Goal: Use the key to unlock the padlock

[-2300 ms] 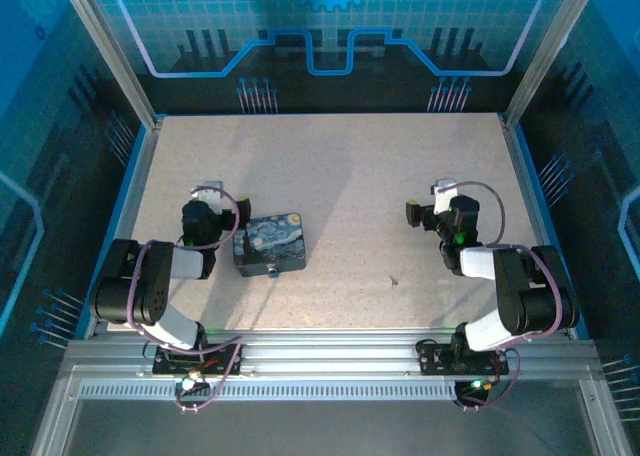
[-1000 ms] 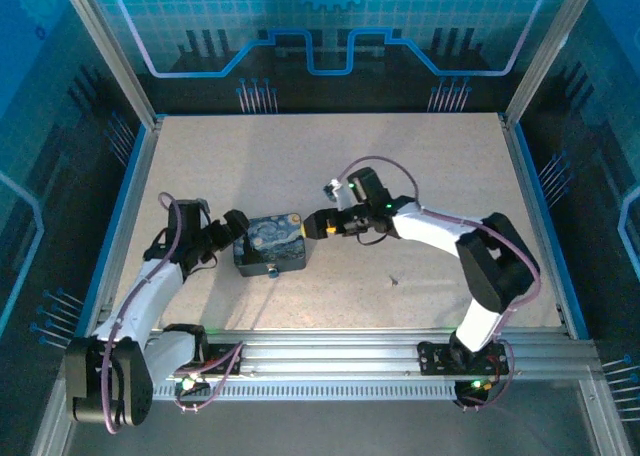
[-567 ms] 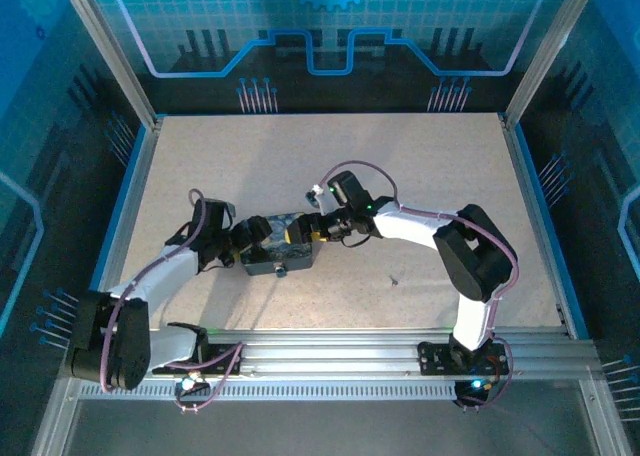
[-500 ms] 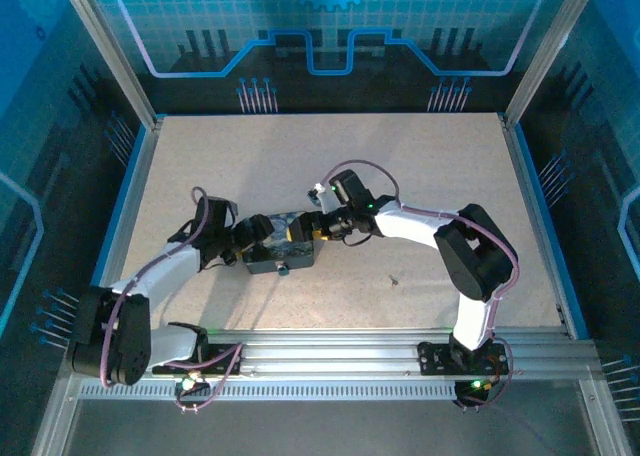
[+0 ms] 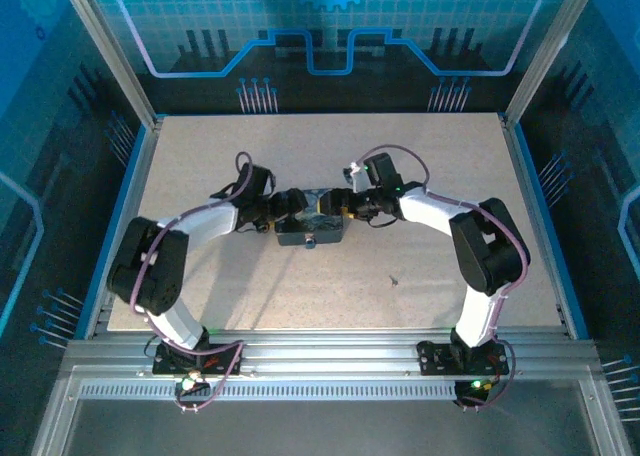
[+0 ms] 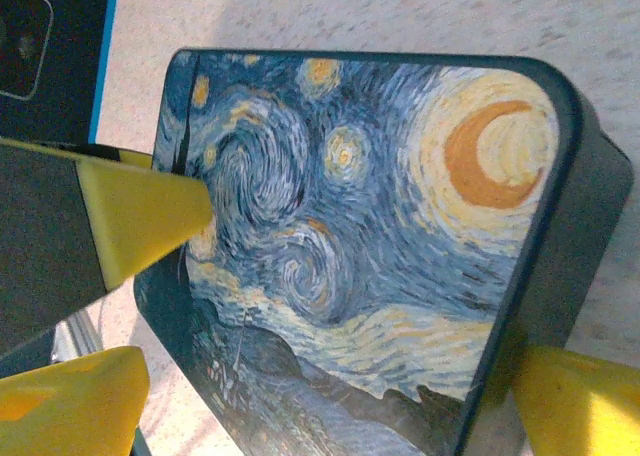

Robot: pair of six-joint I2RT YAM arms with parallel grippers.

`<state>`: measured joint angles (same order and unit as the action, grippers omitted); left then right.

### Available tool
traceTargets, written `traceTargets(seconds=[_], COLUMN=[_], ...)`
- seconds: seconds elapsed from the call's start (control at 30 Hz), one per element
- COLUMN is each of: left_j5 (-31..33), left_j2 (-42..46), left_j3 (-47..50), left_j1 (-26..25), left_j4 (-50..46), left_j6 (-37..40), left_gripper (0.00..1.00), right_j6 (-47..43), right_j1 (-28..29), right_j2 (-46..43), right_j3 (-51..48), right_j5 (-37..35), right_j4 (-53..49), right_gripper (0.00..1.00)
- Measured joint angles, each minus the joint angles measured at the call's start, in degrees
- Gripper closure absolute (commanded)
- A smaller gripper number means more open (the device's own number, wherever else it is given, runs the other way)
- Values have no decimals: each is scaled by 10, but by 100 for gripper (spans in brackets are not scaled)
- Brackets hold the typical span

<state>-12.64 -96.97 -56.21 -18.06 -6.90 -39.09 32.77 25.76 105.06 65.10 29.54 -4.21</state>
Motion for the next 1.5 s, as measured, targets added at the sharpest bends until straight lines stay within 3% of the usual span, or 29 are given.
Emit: traceTargets(seconds=[0.3, 0.67, 0.8, 1.07, 1.33, 1.5], left_j5=[2, 18, 28, 30, 42, 54], left_j2=[-97, -79, -20, 95, 147, 167], left_j3=[-114, -141, -110, 1, 103, 149], left_j1=[-14, -26, -18, -33, -88, -117], left_j4=[12, 5, 7, 22, 42, 77], left_j6=[1, 33, 39, 45, 15, -6], left_gripper=[1, 1, 1, 1, 1, 1], right_j6=[-22, -55, -75, -117, -83, -38], right_j1=[-40, -67, -75, -70, 9, 24], right_j2=[-14, -82, -134, -255, -282, -281], right_j3=[-7, -52, -66, -111, -194, -226], right_j5=[-12, -78, -125, -190, -267, -285], right_j4=[-23, -71, -120, -249, -343, -353], right_gripper=[4, 0, 2, 19, 26, 31])
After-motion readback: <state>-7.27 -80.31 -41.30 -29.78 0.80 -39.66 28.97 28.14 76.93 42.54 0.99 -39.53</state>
